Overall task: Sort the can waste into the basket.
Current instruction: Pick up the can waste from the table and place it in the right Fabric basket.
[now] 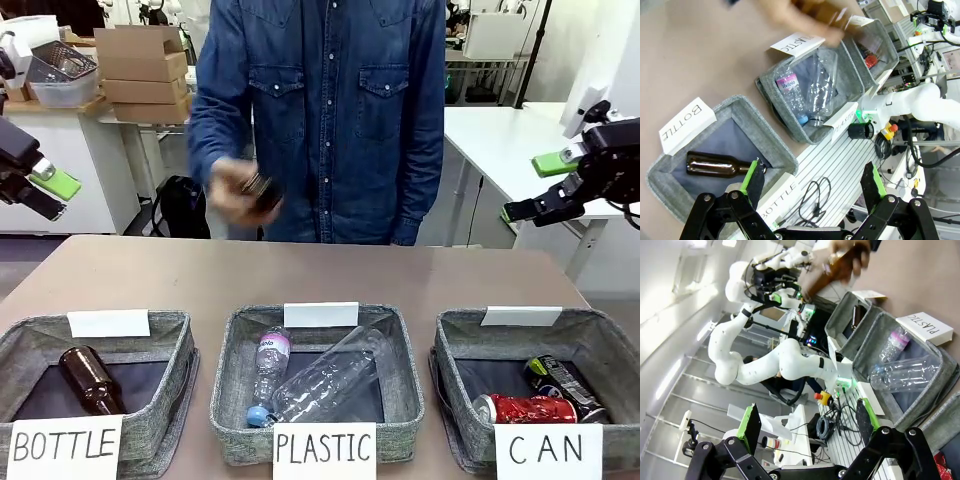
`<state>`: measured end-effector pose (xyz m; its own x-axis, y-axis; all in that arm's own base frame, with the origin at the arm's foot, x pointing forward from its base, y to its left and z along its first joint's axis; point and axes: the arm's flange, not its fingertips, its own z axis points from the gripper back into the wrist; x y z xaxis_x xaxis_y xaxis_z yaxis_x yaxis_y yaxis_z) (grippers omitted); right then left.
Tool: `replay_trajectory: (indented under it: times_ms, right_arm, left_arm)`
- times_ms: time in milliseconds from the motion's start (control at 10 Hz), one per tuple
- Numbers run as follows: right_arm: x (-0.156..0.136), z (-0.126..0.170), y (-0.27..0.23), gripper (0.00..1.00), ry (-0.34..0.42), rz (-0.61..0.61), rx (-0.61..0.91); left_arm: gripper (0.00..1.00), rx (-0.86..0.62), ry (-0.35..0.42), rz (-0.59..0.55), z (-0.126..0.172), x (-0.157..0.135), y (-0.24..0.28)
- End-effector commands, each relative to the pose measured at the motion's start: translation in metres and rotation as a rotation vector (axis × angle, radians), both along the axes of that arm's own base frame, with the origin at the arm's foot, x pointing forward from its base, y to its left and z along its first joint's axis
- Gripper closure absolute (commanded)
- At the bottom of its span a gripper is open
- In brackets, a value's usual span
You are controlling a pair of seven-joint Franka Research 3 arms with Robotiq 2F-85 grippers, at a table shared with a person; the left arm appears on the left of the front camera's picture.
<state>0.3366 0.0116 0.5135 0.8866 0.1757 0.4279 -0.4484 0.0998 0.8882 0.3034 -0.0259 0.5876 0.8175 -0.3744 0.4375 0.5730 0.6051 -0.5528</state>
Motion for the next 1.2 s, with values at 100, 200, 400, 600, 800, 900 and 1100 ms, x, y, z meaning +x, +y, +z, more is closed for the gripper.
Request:
replay_trajectory:
  times_ms: [100, 200, 400, 600, 800, 900, 1100]
  right_arm:
    - [0.001, 0.0, -0.003, 0.0, -0.019, 0.013, 0.0]
    - [0.001, 0.0, -0.003, 0.0, -0.019, 0.013, 0.0]
    - [0.001, 0.0, -0.003, 0.0, -0.019, 0.013, 0.0]
    - [0.001, 0.0, -0.003, 0.0, -0.019, 0.013, 0.0]
    - [0.001, 0.0, -0.003, 0.0, -0.019, 0.013, 0.0]
    - [0.001, 0.0, -0.003, 0.0, -0.019, 0.013, 0.0]
    - [0.001, 0.0, -0.003, 0.0, -0.019, 0.013, 0.0]
  left_arm:
    - [0.0, 0.013, 0.0, -0.007, 0.001, -0.002, 0.003]
    - [0.0, 0.0, 0.0, 0.0, 0.0, 0.0, 0.0]
    - [0.0, 0.227, 0.0, 0.05, 0.008, -0.017, 0.009]
    - [0.0, 0.304, -0.013, 0.19, 0.024, -0.063, 0.073]
    - [0.0, 0.226, 0.023, 0.302, 0.019, -0.089, 0.126]
    - [0.0, 0.164, 0.046, 0.31, 0.012, -0.094, 0.132]
    - [0.0, 0.292, -0.011, 0.256, 0.024, -0.084, 0.114]
